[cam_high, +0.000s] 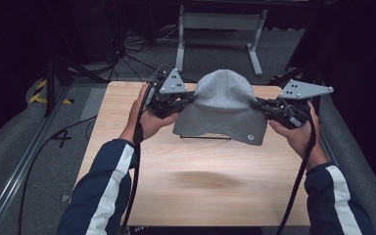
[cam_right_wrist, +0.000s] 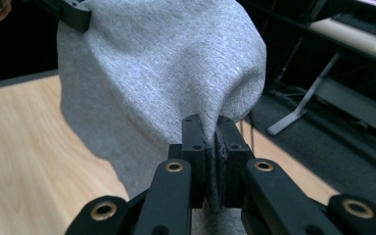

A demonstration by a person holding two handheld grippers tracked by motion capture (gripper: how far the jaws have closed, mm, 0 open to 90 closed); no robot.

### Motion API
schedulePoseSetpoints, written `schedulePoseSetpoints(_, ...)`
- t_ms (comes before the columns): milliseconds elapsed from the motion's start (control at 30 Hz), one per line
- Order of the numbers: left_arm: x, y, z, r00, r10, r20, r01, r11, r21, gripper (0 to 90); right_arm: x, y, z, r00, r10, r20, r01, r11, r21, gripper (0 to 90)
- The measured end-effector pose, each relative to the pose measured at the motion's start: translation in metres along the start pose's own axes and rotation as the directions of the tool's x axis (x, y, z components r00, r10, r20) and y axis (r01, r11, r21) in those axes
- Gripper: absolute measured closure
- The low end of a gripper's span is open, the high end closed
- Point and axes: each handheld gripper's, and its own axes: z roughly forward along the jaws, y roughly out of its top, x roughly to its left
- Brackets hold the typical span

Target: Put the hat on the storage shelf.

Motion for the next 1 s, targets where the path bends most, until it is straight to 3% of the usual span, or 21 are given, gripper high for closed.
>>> schedulePoseSetpoints(133,0.009,0.010,-0.002,0.9999,-0.008,-0.007,0.008,0.9997,-0.023,85.5,-0.010,0.017,-0.001,0.9998,0.008,0.020,-0.008,1.000,-0.028,85.0)
schedulePoseSetpoints(333,0.029,0.024,0.002,0.9983,-0.020,-0.055,0.018,0.9994,-0.029,85.5,-0.022,0.036,0.006,0.9986,0.009,0.052,-0.007,0.999,-0.037,85.0)
schedulePoseSetpoints(633,0.051,0.029,0.014,0.9948,-0.060,-0.082,0.058,0.9979,-0.029,85.6,-0.036,0.048,0.026,0.9966,0.013,0.082,-0.010,0.999,-0.035,85.1)
schedulePoseSetpoints(800,0.062,0.034,0.020,0.9934,-0.063,-0.096,0.060,0.9978,-0.029,85.6,-0.047,0.057,0.035,0.9951,0.030,0.094,-0.025,0.999,-0.048,85.1)
schedulePoseSetpoints(1000,0.075,0.031,0.028,0.9916,-0.082,-0.099,0.081,0.9966,-0.015,85.6,-0.056,0.060,0.049,0.9939,0.037,0.104,-0.032,0.998,-0.048,85.1)
